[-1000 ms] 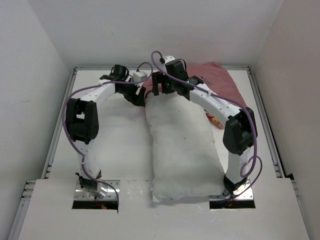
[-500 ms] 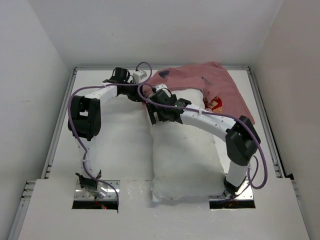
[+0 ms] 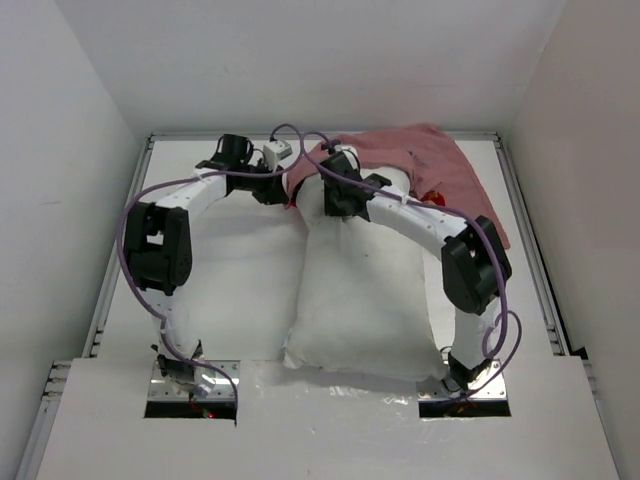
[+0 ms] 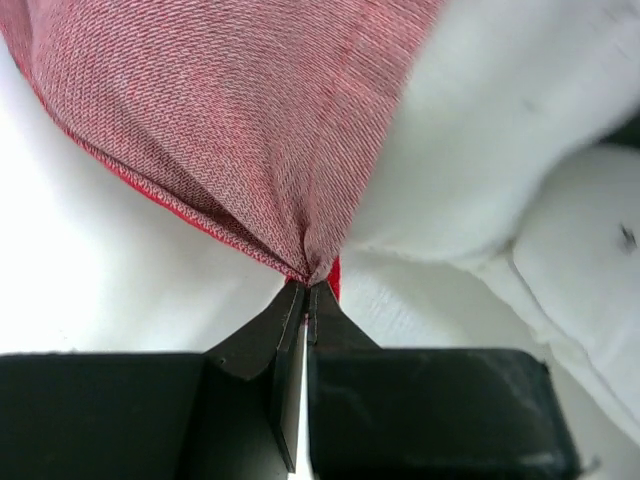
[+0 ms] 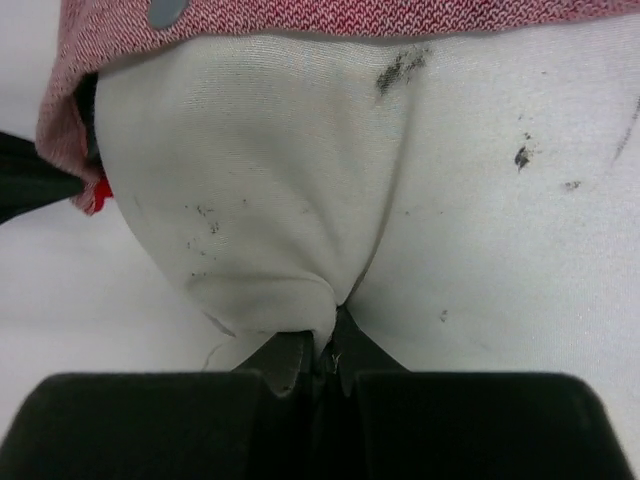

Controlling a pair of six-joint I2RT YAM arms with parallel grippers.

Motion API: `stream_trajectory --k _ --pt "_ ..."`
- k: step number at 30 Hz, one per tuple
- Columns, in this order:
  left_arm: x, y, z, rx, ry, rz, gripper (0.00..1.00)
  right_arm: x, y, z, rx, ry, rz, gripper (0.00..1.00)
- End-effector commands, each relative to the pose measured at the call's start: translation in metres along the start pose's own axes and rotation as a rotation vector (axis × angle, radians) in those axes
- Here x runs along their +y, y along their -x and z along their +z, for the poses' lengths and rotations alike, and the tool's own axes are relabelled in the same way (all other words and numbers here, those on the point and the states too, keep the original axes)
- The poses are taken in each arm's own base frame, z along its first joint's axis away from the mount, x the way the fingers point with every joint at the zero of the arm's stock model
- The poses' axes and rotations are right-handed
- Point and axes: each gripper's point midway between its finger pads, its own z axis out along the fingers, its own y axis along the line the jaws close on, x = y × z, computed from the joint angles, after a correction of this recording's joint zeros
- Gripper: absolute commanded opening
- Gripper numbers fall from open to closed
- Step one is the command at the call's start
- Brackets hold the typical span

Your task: Put the pillow into the pillowcase

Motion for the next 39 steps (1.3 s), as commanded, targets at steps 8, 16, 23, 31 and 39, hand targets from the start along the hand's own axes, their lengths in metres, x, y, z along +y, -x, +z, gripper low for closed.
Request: stream_trajectory --k 8,16,23,31,39 --pt "-0.082 0.017 -0.04 0.073 -0.197 0.245 0.0 -0.006 0.131 -0.03 -0.384 -0.067 0.155 0.0" --pt "-0.176 0.023 -0.073 0.026 -0.571 0.354 0.0 -0.02 0.122 0.013 -0.319 -0.175 0.253 0.0" --pt "-0.163 0.031 -0.083 -0.031 -0.521 0.336 0.0 0.021 0.043 0.04 -0.189 0.009 0.26 0.0" --pt "-0.153 0.006 -0.063 0.056 -0.429 0.313 0.0 0.087 0.018 0.006 -0.209 0.232 0.316 0.0" --pt "-0.182 -0.027 -0.08 0.071 -0.582 0.396 0.0 0.095 0.096 -0.032 -0.434 0.29 0.508 0.0"
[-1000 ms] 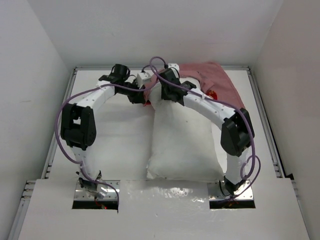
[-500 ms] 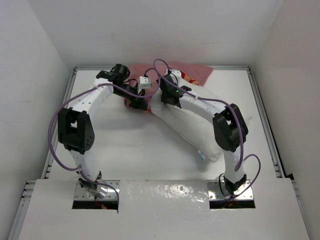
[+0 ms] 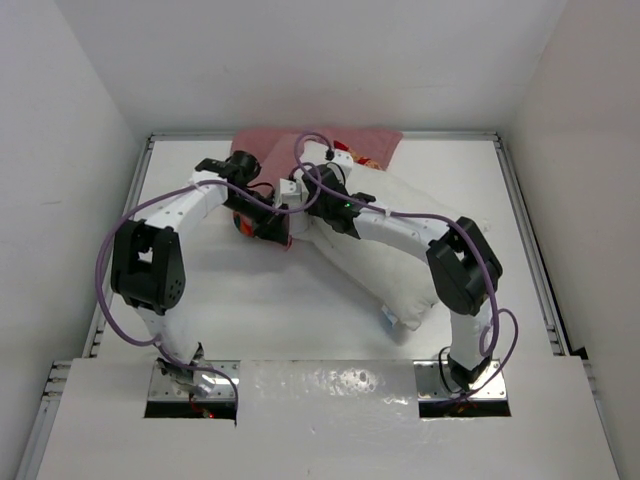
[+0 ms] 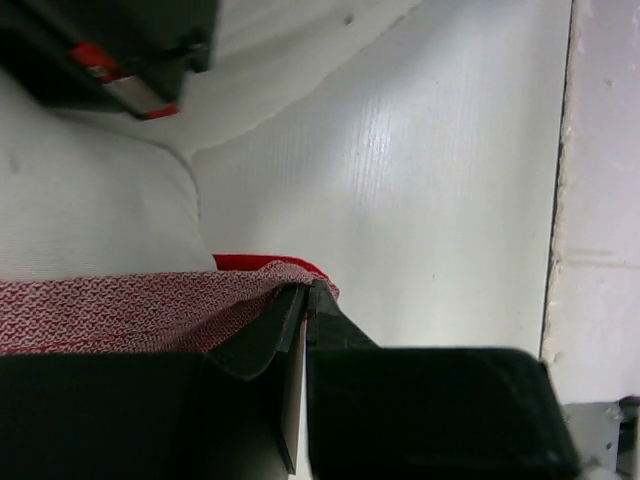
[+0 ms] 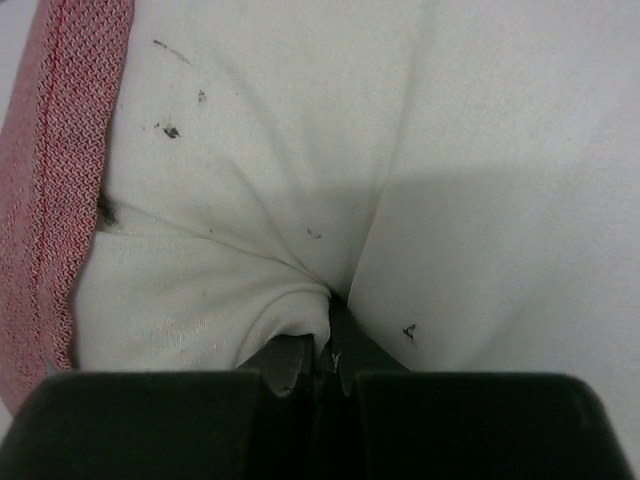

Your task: Put the pillow into the pillowcase

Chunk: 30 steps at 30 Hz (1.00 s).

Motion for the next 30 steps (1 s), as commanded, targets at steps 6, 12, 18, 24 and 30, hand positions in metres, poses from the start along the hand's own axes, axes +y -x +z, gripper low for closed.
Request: stream_trajectory --k 6,12,18,24,30 --pt "-0.069 0.091 -0.042 -0.235 -0.129 0.243 0.0 0.066 0.114 -0.038 -0.328 0.206 0.32 0.0" --pt "-0.059 0.085 -0.046 -0.195 -0.083 0.204 0.43 0.074 0.027 -0.016 -0.048 0.297 0.178 0.0" --pt "-0.047 0.092 -0.081 -0.24 -0.003 0.163 0.61 0.056 0.017 -0.066 -0.035 0.411 -0.022 0.66" --pt "0.083 0.142 -0.128 -0.312 0.604 -0.036 0.47 0.043 0.072 -0.095 -0.081 0.362 -0.307 0.85" --pt "0.184 0.135 -0.131 -0.239 0.864 -0.179 0.6 0.009 0.124 -0.077 -0.065 0.347 -0.3 0.86"
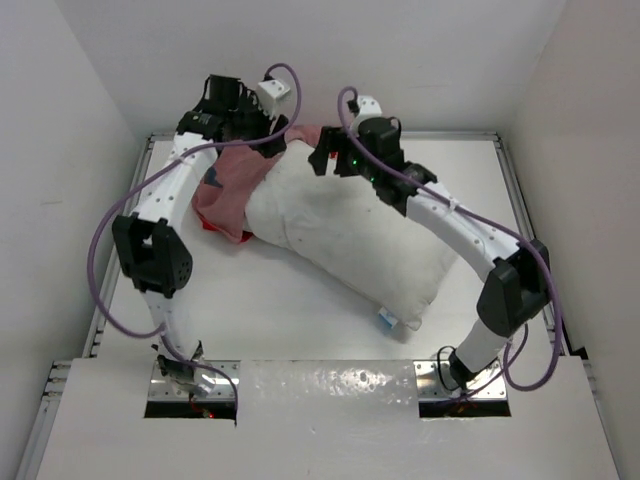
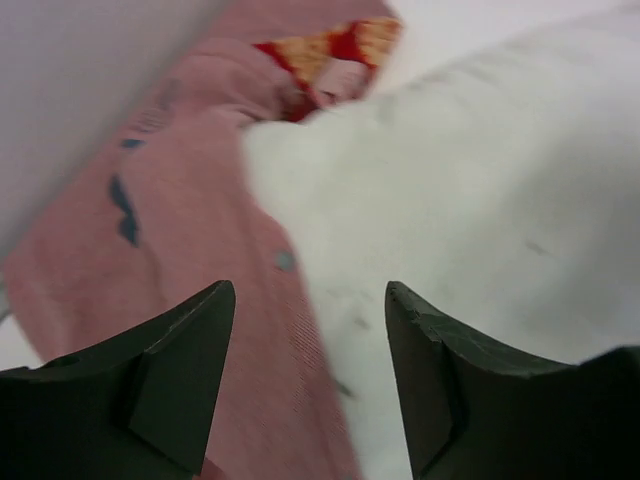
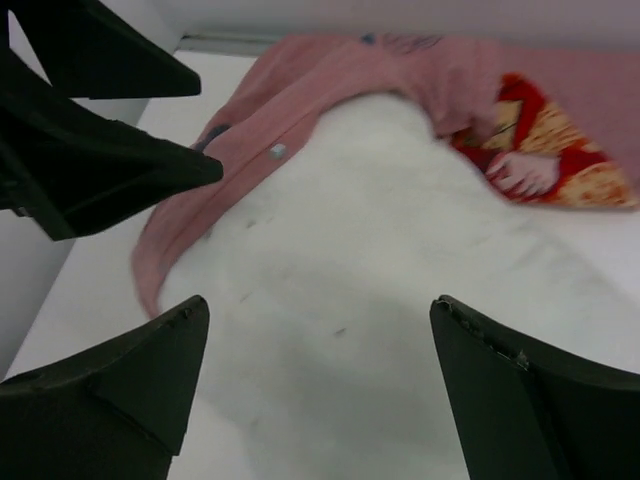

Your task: Put the pillow into the pillowcase

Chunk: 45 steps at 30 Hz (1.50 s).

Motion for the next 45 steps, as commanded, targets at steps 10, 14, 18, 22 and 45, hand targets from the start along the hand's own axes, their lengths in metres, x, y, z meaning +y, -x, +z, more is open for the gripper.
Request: stream_trajectory --k 10,14,18,22,45 --pt "0.064 -0.024 0.089 0.079 0.162 -0.105 0.49 -0.049 -0.006 0.105 0.166 0.029 -0.12 0.99" --pt "0.054 -0.019 0.089 0.056 0.107 -0.108 0.34 -0.07 -0.03 0.141 0.165 -0.008 -0.064 0.99" --pt "0.048 -0.014 0.087 0.022 0.087 -0.118 0.0 -0.072 -0.042 0.155 0.154 0.033 -0.025 0.95" --pt "0.041 0.01 0.077 -0.051 0.058 -0.101 0.0 -0.081 -0.083 0.158 0.26 0.024 0.016 0.47" --pt "-0.138 0.029 -0.002 -0.048 -0.608 0.079 0.0 -0.039 0.033 0.072 -0.405 -0.143 0.262 0.0"
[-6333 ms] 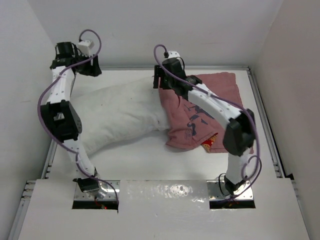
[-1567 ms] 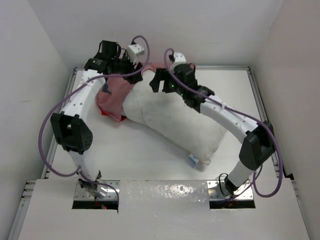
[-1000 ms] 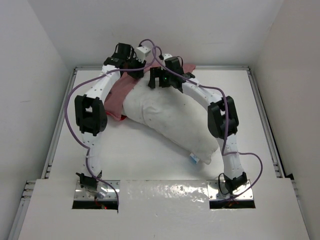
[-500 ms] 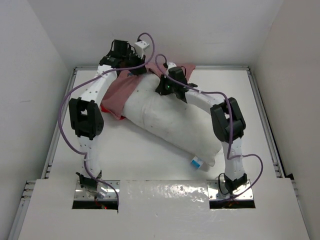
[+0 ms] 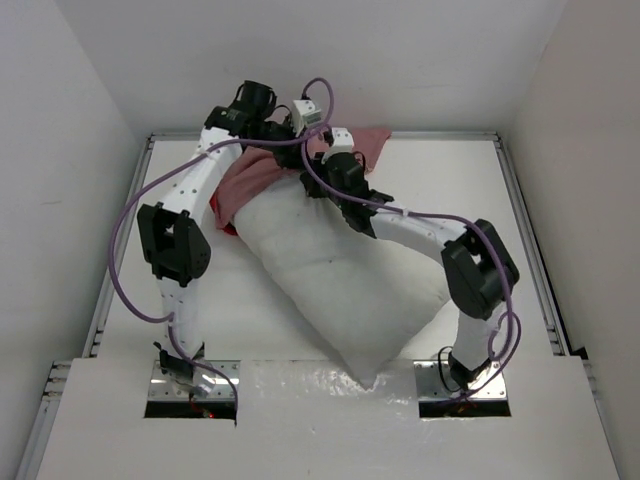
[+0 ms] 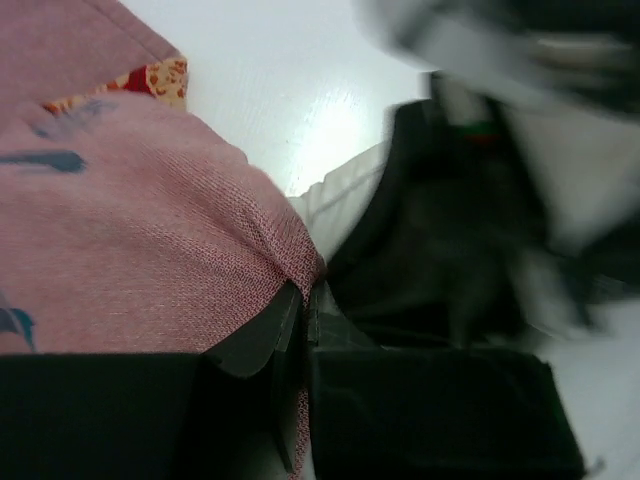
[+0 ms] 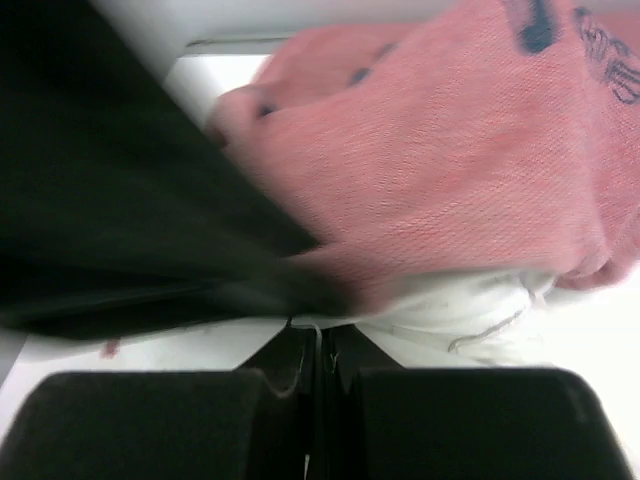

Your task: Put the pillow into the pillowcase

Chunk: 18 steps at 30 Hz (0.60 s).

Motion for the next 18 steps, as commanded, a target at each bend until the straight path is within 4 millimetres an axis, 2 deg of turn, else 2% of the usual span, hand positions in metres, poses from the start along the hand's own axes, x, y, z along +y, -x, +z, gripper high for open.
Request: stream_trajectory --k 1,2,3,5,8,10,11,12,13,14,15,16,17,18 --pt "-0.08 0.023 -0.025 -0.065 -0.246 0.077 0.0 -0.054 0.088 0.022 -0.352 -0.207 0.294 0.0" --pt "-0.087 0.017 -0.024 -0.055 -0.277 0.064 0.0 -0.093 0.087 0.019 -0.393 -0.35 0.35 0.0" --pt "-0.09 0.013 -0.022 -0.049 -0.292 0.087 0.0 -0.109 0.087 0.016 -0.433 -0.414 0.448 0.0" --pt "-0.094 -0.003 -0.017 -0.007 -0.311 0.068 0.0 -0.151 0.082 -0.001 -0.492 -0.596 0.514 0.0" --pt "-0.09 -0.024 -0.009 0.051 -0.299 0.057 0.0 -0.176 0.072 -0.007 -0.486 -0.687 0.527 0.0" --pt "-0.087 -0.033 -0.005 0.065 -0.299 0.056 0.0 -0.179 0.065 -0.005 -0.457 -0.695 0.506 0.0" --pt "-0.085 -0.034 -0.003 0.069 -0.287 0.047 0.0 -0.176 0.054 0.002 -0.395 -0.67 0.46 0.0" --pt "-0.083 -0.035 -0.001 0.071 -0.277 0.034 0.08 -0.172 0.051 0.006 -0.357 -0.646 0.425 0.02" --pt "-0.076 -0.029 0.0 0.055 -0.244 0.051 0.2 -0.168 0.047 0.009 -0.31 -0.62 0.376 0.14" --pt "-0.073 -0.025 -0.001 0.049 -0.227 0.043 0.46 -0.163 0.044 0.009 -0.243 -0.596 0.268 0.33" --pt "-0.071 -0.015 -0.007 0.035 -0.205 0.066 0.62 -0.153 0.041 0.01 -0.183 -0.54 0.224 0.78" --pt "-0.069 -0.008 -0.015 0.029 -0.177 0.086 0.71 -0.154 0.033 0.004 -0.123 -0.549 0.174 0.9" --pt "-0.063 -0.003 -0.026 0.018 -0.146 0.096 0.79 -0.148 0.041 -0.007 -0.095 -0.531 0.101 0.99" --pt "-0.056 0.008 -0.043 0.007 -0.078 0.113 0.8 -0.148 0.04 -0.015 -0.049 -0.529 0.045 0.99"
